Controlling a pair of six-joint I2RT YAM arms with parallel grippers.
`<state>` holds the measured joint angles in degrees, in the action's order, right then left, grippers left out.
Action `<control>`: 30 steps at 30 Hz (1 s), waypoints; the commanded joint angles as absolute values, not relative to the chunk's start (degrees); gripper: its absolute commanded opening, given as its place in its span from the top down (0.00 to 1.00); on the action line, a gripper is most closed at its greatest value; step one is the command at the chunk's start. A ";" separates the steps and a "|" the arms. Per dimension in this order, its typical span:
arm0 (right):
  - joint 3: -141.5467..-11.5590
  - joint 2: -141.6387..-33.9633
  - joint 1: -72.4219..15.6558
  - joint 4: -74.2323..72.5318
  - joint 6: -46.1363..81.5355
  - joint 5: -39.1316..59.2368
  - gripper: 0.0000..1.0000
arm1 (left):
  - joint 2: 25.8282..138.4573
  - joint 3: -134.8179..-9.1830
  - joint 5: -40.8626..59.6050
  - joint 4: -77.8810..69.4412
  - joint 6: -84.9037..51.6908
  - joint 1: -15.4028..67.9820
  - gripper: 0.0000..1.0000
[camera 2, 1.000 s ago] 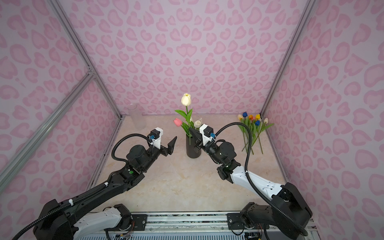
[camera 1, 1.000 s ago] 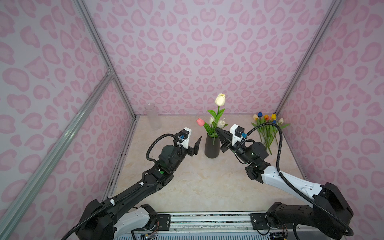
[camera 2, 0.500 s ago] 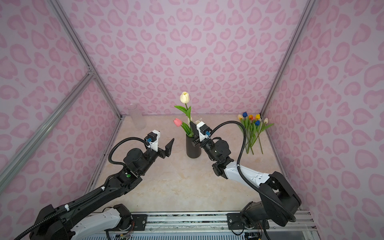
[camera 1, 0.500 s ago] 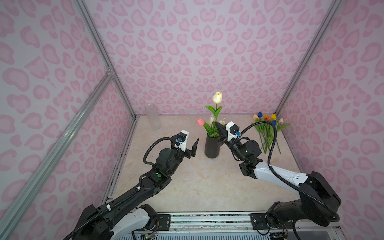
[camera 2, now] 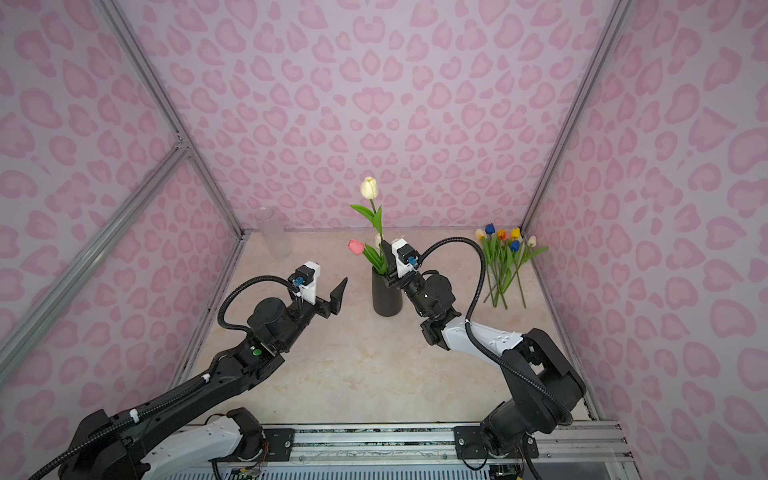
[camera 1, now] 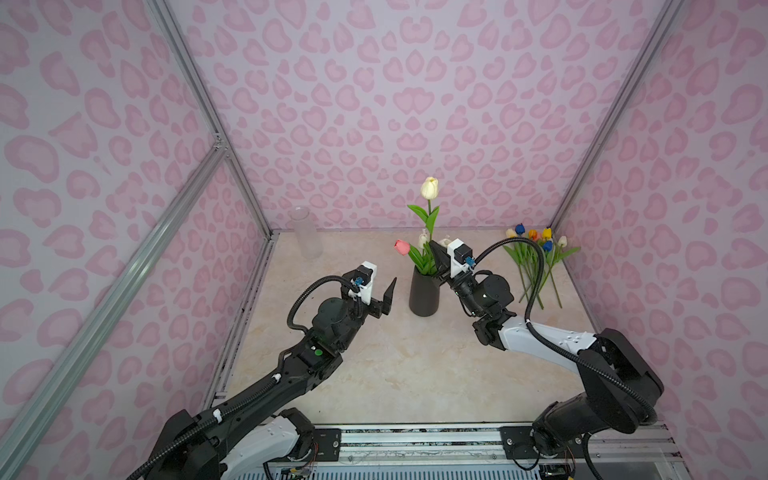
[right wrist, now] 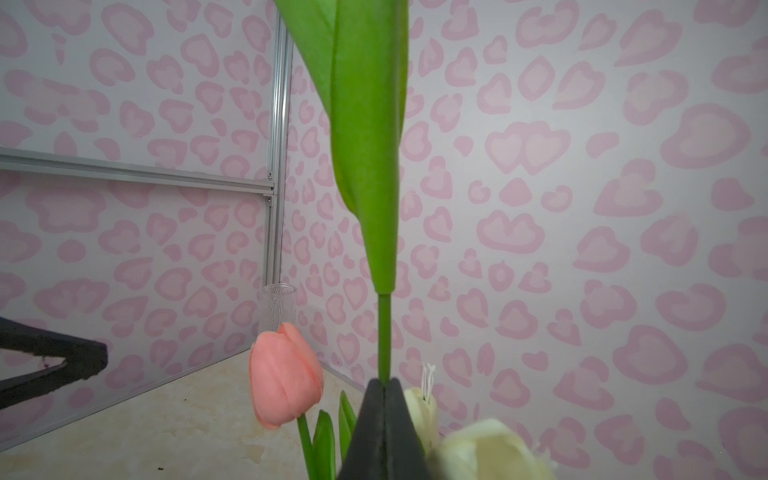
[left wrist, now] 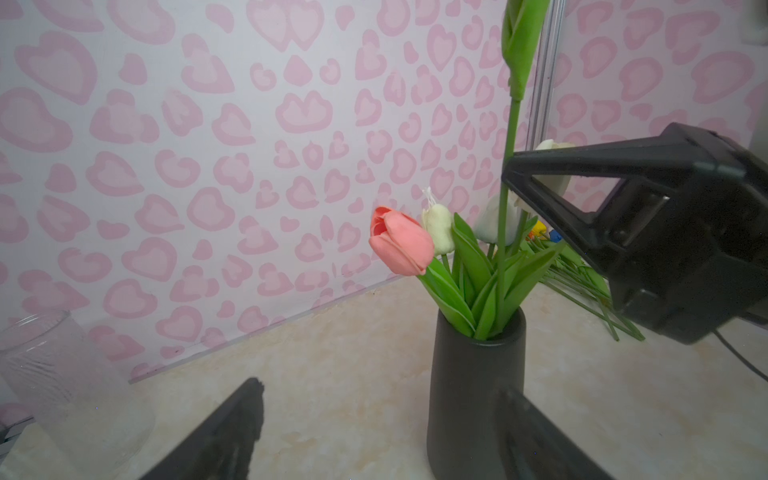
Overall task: Arrange the flowers into the vase
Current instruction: 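Lower the cream tulip stem into the vase with the right gripper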
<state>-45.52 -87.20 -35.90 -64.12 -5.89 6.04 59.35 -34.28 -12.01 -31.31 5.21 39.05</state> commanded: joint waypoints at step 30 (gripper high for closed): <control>-38.75 -85.78 -36.40 -68.37 -4.94 4.57 0.81 | 62.40 -35.40 -11.94 -32.76 4.57 39.02 0.13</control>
